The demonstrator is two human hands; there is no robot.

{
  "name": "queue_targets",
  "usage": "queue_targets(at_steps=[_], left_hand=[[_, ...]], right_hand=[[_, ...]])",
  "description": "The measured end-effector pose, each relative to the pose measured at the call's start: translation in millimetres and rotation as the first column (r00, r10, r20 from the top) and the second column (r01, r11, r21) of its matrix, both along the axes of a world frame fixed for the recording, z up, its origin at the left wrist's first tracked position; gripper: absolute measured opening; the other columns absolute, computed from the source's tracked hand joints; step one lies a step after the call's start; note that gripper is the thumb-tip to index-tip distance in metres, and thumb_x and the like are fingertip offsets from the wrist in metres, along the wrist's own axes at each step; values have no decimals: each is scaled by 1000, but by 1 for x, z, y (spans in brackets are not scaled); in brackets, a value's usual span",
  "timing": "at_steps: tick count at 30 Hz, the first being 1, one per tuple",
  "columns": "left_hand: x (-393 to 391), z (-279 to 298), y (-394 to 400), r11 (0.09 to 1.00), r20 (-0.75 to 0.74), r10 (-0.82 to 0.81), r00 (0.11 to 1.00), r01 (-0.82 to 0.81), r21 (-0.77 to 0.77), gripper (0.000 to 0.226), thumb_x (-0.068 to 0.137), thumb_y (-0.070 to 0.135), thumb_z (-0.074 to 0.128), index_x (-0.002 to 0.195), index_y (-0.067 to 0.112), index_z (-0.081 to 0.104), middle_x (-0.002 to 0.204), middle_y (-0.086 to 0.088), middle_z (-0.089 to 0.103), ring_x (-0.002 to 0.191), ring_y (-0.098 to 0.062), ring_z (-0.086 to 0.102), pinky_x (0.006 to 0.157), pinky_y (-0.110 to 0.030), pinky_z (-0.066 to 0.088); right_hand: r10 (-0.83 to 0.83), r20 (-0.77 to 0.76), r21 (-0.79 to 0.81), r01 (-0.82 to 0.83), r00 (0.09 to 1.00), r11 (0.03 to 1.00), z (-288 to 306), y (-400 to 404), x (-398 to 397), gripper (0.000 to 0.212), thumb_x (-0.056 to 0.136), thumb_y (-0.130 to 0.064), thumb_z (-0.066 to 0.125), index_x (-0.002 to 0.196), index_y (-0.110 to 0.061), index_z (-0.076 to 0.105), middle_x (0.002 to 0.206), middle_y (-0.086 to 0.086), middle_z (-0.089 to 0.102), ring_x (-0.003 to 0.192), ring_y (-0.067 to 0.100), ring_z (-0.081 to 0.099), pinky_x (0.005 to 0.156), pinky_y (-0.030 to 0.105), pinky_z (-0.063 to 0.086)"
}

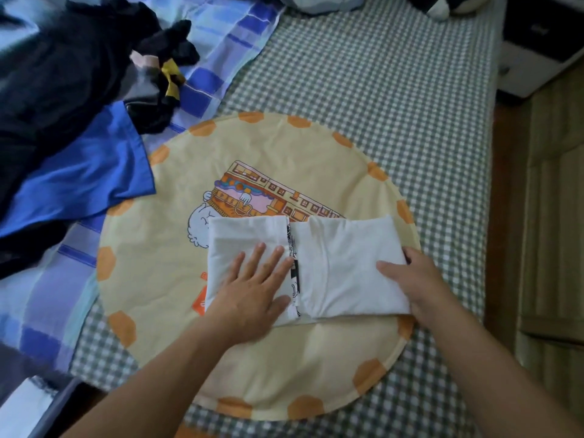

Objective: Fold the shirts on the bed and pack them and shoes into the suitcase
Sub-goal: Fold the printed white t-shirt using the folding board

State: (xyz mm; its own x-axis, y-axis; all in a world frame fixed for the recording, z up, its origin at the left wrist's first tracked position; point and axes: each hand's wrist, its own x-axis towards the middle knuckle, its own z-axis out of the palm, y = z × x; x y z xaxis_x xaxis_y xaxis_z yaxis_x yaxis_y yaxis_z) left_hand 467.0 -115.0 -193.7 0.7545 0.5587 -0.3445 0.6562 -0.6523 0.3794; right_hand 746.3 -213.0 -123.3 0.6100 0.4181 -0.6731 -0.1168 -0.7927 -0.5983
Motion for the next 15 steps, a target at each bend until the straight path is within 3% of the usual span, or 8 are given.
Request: queue_targets(at_steps=[1, 2, 4, 6, 8, 11, 12, 15], left_hand=[[0, 14, 2, 983, 100, 116, 988, -99, -157, 60, 103, 47, 37, 160, 33, 22, 168, 13, 12, 157, -14, 0, 127, -46, 2], [-2, 36, 6, 893, 195, 349, 917, -262, -365, 49, 103, 35, 49, 152, 32, 41, 161, 13, 35, 152, -10, 24, 126, -43, 17], [-12, 80, 14, 495, 217, 818, 533, -461, -737, 30, 103, 17, 56, 131, 24, 63, 131, 9, 67, 124, -11, 62, 110, -40, 45], [-25, 111, 19, 80, 14, 979, 205, -318, -945, 24, 104, 14, 52, 124, 14, 65, 118, -4, 74, 110, -24, 71, 97, -41, 54], [-35, 124, 22, -123, -143, 986, 86, -201, -972, 25, 103, 22, 53, 122, 11, 64, 115, -11, 75, 108, -28, 72, 91, -42, 55], [-41, 109, 23, -141, -165, 985, 52, -308, -941, 18, 101, 24, 57, 115, 18, 65, 108, -5, 75, 96, -22, 73, 77, -37, 57], [-43, 96, 22, -96, -138, 988, 75, -402, -910, 18, 99, 19, 59, 117, 21, 64, 110, -4, 74, 96, -21, 72, 78, -38, 58], [-56, 69, 23, 129, -29, 967, 251, -591, -796, 52, 85, 12, 54, 132, 34, 55, 117, -1, 71, 100, -21, 71, 92, -49, 58]], right_hand=[[-30, -87, 22, 32, 996, 999, 9, 4, -1, 46, 86, -10, 76, 130, -10, 61, 114, 4, 72, 100, 27, 70, 92, 50, 57], [-10, -132, 35, 15, 991, 999, 22, 9, -3, 52, 84, -9, 78, 132, -12, 59, 115, 4, 72, 101, 28, 71, 93, 52, 57], [95, -104, 55, -89, 990, 995, 48, 21, -16, 60, 81, -10, 82, 134, -18, 55, 116, 3, 71, 101, 29, 70, 91, 53, 57], [221, -13, 106, -218, 975, 970, 73, 36, -49, 58, 81, -11, 81, 130, -25, 54, 109, 0, 70, 96, 23, 70, 87, 46, 58], [335, 54, 191, -339, 941, 921, 88, 53, -99, 51, 83, -16, 79, 125, -31, 53, 98, -5, 68, 86, 11, 67, 79, 32, 55], [495, 98, 193, -505, 863, 842, 69, 72, -168, 50, 90, -32, 72, 133, -36, 47, 99, -11, 61, 86, 6, 61, 85, 30, 50], [517, 135, 174, -534, 845, 827, 57, 74, -182, 48, 92, -33, 68, 136, -34, 47, 104, -10, 59, 89, 7, 61, 90, 32, 50], [549, 335, 3, -584, 765, 812, 22, 67, -187, 40, 95, -25, 61, 134, -25, 55, 121, -3, 55, 107, 17, 56, 100, 38, 46]])
